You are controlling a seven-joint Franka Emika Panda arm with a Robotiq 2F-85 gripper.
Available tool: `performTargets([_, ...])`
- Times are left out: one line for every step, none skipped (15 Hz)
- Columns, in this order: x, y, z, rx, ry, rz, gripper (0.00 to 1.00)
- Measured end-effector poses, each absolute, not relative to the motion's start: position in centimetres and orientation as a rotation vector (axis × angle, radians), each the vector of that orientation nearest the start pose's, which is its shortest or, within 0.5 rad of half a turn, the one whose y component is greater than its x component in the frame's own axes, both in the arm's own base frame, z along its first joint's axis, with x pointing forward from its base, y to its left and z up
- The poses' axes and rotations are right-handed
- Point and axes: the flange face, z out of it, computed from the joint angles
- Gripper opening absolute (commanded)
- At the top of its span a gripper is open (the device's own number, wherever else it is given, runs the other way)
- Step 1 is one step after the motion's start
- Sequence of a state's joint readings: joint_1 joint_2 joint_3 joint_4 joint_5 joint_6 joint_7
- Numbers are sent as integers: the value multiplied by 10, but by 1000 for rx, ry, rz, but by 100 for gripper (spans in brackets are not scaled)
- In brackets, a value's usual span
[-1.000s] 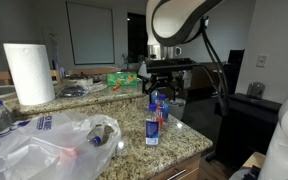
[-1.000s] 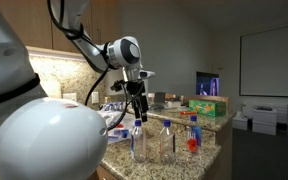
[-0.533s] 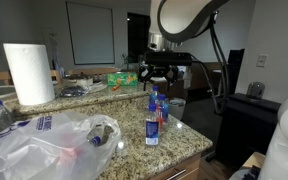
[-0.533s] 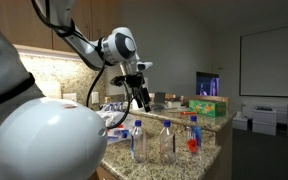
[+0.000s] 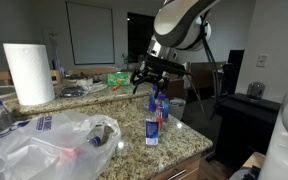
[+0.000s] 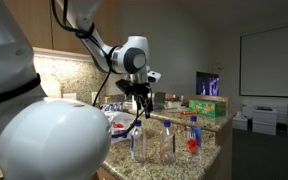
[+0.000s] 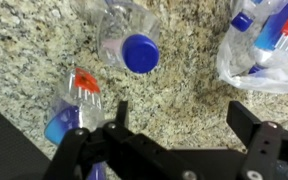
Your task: Put the bottles on the counter in the plastic bag
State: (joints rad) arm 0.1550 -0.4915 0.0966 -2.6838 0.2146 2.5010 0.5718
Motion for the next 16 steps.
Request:
performTargets([388, 98, 410, -2824, 681, -294, 100])
performTargets([386, 98, 405, -2842, 683, -240, 100])
performTargets([384, 98, 402, -2864, 690, -190, 100])
performTargets([381, 98, 401, -2889, 706, -148, 100])
performTargets([380, 98, 402, -2921, 727, -114, 100])
performTargets([378, 99, 405, -2953, 746, -84, 100])
performTargets([376, 102, 409, -2987, 756, -54, 100])
performTargets([374, 105, 413, -3013, 757, -24, 100])
performTargets([373, 109, 417, -3033, 744, 3, 100])
performTargets([373, 112, 421, -3041, 733, 13, 100])
performTargets([375, 114, 423, -3043, 723, 11, 100])
performTargets([376, 115, 423, -3044, 714, 13, 100])
performTargets([378, 116, 422, -3044, 704, 20, 100])
performTargets([381, 115, 419, -3045, 693, 34, 100])
performTargets([383, 114, 414, -3045, 687, 54, 100])
performTargets([385, 112, 409, -3043, 682, 76, 100])
